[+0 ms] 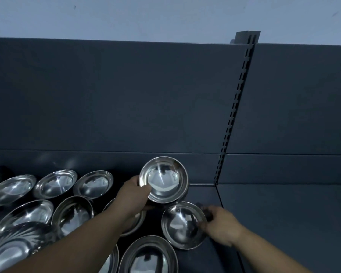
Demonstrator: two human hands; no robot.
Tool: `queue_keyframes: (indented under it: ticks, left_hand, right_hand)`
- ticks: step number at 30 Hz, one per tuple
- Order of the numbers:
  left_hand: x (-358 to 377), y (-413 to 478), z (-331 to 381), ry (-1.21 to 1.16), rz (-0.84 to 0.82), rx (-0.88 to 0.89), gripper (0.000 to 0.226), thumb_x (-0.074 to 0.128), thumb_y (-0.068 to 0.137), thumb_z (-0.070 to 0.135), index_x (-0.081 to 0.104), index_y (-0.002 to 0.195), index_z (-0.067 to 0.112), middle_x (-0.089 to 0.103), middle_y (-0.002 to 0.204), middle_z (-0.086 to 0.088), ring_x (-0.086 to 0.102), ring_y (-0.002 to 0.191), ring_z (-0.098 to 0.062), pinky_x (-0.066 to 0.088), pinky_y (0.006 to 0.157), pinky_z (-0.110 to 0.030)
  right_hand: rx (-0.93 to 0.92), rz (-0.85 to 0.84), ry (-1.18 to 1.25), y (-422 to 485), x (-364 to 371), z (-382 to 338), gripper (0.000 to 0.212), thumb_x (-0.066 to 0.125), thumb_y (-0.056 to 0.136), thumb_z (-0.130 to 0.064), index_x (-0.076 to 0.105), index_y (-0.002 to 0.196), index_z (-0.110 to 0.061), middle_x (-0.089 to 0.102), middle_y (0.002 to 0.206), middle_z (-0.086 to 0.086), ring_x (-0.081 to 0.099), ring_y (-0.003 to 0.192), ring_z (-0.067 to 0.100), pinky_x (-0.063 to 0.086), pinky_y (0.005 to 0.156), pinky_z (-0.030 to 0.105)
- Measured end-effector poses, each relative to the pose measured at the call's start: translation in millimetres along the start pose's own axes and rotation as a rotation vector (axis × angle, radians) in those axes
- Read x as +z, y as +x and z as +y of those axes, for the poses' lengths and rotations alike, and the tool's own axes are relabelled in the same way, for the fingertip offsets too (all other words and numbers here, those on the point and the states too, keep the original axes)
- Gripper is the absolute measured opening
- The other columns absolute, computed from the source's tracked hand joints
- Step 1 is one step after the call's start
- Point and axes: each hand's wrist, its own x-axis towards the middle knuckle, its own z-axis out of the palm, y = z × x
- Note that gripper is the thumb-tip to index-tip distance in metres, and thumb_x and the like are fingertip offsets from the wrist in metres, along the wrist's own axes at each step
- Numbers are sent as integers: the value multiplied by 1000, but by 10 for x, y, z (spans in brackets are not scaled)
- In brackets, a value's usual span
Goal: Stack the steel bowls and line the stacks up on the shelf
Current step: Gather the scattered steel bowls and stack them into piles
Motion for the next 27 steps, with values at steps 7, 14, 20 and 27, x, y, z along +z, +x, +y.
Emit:
queue_keyframes:
  ticks: [7,14,20,27]
  left_hand:
    - [156,31,-9,49,26,-3,25,61,83,12,63,106,20,71,98,-8,70,87,-27,61,72,-46]
    - [460,64,-81,235,-23,-22,27,59,80,7,63,104,17,69,93,-7,68,82,-25,61,64,-40]
    - [554,138,-207,321,-62,-11,25,58,85,14,66,105,25,72,92,-5,66,72,-20,56,63,-33]
    - [420,128,-244,383,9,123,29,59,88,13,66,116,17,71,109,1,66,98,-14,49,89,-25]
  right_hand:
    - [90,347,53,26,-480,230,15,58,83,-19,69,92,-17,70,81,2,67,70,18,57,61,26]
    - [24,528,413,-109,-1035,231,14,55,89,-20,67,93,-17,71,85,8,70,69,27,60,57,37]
    - [-23,342,598,-72,-874,30,10,58,90,-14,68,91,-14,72,84,11,66,68,23,55,54,30]
    - [-57,255,622,77,-569,-37,12,60,93,-23,68,89,-15,67,71,6,62,60,18,53,53,29]
